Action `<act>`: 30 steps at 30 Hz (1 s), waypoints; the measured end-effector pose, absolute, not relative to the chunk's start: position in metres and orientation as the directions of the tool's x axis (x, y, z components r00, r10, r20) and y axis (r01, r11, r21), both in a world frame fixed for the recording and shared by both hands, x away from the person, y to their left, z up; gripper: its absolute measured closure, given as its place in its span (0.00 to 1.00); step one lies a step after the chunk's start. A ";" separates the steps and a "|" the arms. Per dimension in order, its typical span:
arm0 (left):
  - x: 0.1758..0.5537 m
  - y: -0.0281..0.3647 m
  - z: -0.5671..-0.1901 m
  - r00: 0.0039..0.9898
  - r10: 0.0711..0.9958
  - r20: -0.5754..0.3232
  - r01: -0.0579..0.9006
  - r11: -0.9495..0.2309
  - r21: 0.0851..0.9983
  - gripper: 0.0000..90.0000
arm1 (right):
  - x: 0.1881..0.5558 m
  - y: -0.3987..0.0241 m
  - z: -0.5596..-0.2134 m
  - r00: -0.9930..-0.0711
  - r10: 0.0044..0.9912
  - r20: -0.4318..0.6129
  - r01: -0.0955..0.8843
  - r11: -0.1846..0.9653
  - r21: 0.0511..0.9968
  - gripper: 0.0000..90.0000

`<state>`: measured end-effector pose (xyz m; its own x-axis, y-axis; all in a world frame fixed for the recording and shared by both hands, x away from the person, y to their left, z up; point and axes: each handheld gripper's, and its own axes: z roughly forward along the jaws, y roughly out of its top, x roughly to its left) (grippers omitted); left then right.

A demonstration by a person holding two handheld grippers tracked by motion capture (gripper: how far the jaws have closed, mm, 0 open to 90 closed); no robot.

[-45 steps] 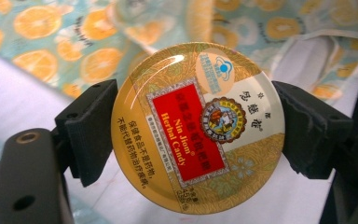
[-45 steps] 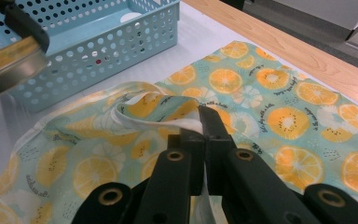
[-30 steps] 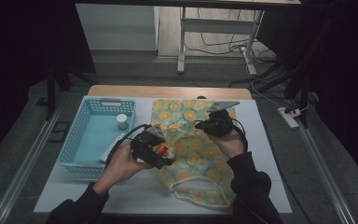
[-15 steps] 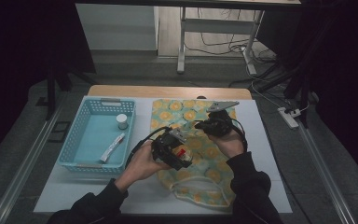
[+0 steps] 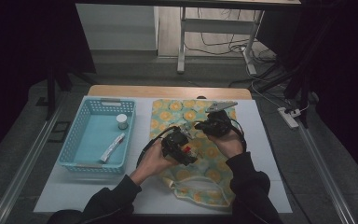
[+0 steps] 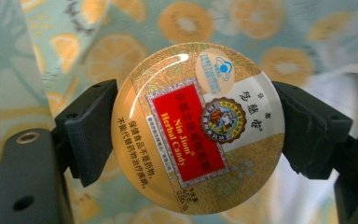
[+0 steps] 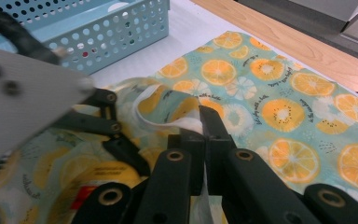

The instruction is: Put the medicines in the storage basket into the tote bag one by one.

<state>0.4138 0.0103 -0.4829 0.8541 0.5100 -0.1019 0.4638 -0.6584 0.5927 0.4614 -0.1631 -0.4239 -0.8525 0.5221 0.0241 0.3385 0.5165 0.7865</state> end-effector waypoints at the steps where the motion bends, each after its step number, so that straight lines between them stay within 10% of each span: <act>1: 0.416 0.010 -0.485 0.850 0.517 -0.104 0.470 -0.654 0.593 0.23 | 0.462 -0.163 -0.424 -0.852 0.523 0.022 0.338 0.518 0.786 1.00; 30: 0.437 -0.003 -0.517 0.813 0.580 -0.052 0.499 -0.647 0.577 0.14 | 0.466 -0.163 -0.433 -0.838 0.546 -0.006 0.338 0.527 0.779 1.00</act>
